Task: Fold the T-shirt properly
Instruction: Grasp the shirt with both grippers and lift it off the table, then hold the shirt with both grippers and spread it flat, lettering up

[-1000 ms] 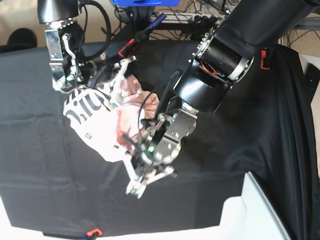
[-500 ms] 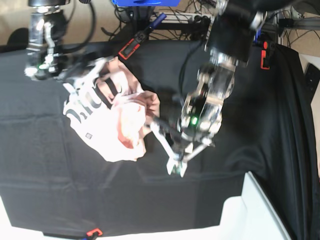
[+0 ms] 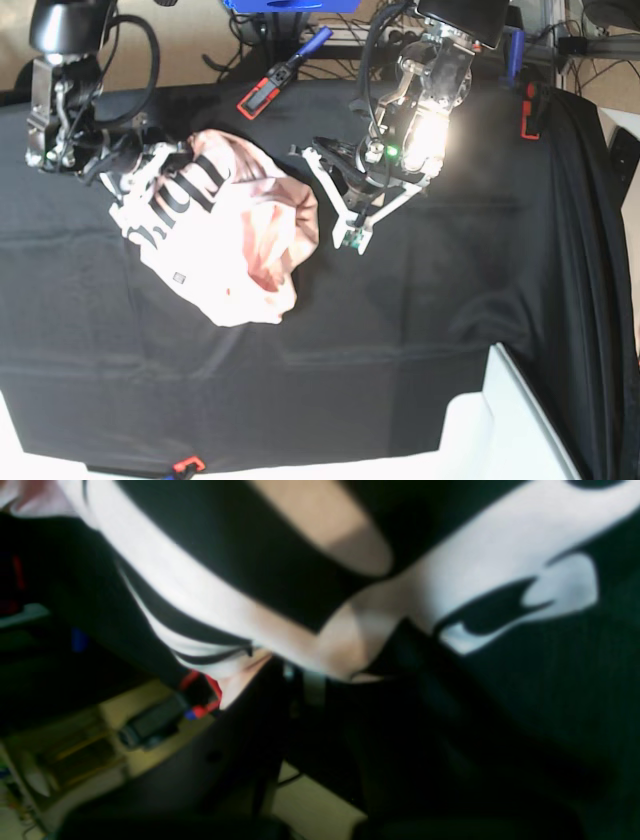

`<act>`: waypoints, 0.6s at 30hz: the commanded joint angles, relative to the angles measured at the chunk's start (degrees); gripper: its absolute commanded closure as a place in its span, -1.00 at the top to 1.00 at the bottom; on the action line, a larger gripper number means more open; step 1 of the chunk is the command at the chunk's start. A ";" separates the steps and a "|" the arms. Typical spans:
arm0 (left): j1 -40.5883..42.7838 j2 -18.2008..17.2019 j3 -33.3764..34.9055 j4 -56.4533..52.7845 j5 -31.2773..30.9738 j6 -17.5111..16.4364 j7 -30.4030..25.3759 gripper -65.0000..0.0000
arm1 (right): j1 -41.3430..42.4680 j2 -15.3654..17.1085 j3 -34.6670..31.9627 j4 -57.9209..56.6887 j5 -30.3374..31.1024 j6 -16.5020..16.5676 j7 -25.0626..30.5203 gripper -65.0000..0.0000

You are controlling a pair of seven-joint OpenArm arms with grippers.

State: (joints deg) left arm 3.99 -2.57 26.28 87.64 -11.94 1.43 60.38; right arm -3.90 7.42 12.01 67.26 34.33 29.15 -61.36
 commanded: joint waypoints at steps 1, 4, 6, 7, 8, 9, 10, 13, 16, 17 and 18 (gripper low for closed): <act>-1.57 0.41 0.13 -0.56 0.03 -0.16 -0.82 -1.00 | 0.78 0.27 -0.01 -1.99 -7.47 -3.43 2.95 -1.00; -3.86 0.50 2.33 -6.36 0.03 -0.16 -4.16 -1.00 | 2.19 -0.08 -0.01 -4.01 -7.47 -3.34 3.21 -1.00; -5.26 0.50 3.04 -11.11 0.03 -0.16 -7.94 -1.00 | 2.28 -0.17 -1.33 -3.75 -7.47 -3.34 3.21 -1.00; -6.05 0.68 3.04 -13.48 0.03 -0.16 -9.26 -1.00 | 2.28 -0.17 -3.00 -3.66 -7.38 -3.34 3.21 -1.00; -6.93 1.29 3.04 -16.03 0.03 -0.16 -10.58 -1.00 | 2.28 -0.17 -4.58 -3.66 -7.29 -3.34 3.30 -1.00; -7.90 1.82 3.04 -18.23 0.03 -0.16 -11.54 -1.00 | 2.28 -0.43 -5.72 -3.66 -7.21 -3.34 3.39 -1.00; -9.04 2.35 3.04 -20.51 0.03 -0.16 -12.60 -1.00 | 2.45 -1.05 -6.60 -3.66 -7.21 -3.34 3.82 -1.00; -12.47 4.11 3.04 -27.02 0.03 -0.16 -16.47 -1.00 | 2.71 -1.75 -9.24 -4.01 -7.21 -3.34 4.79 -1.00; -15.64 4.63 3.04 -31.50 0.03 -0.16 -19.81 -1.00 | 2.71 -3.60 -12.67 -3.84 -7.29 -3.43 4.88 -1.00; -16.69 4.72 3.04 -32.82 0.03 -0.16 -20.95 -1.00 | 2.71 -3.95 -13.37 -3.84 -7.29 -3.43 4.88 -1.00; -17.75 5.16 3.04 -33.97 0.03 -0.16 -21.92 -1.00 | 2.71 -4.21 -13.99 -3.75 -7.29 -3.43 4.88 -1.00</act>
State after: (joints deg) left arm -13.54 2.57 29.36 54.48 -13.37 -0.10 36.99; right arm -0.30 3.86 -1.19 64.47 30.92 26.94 -53.54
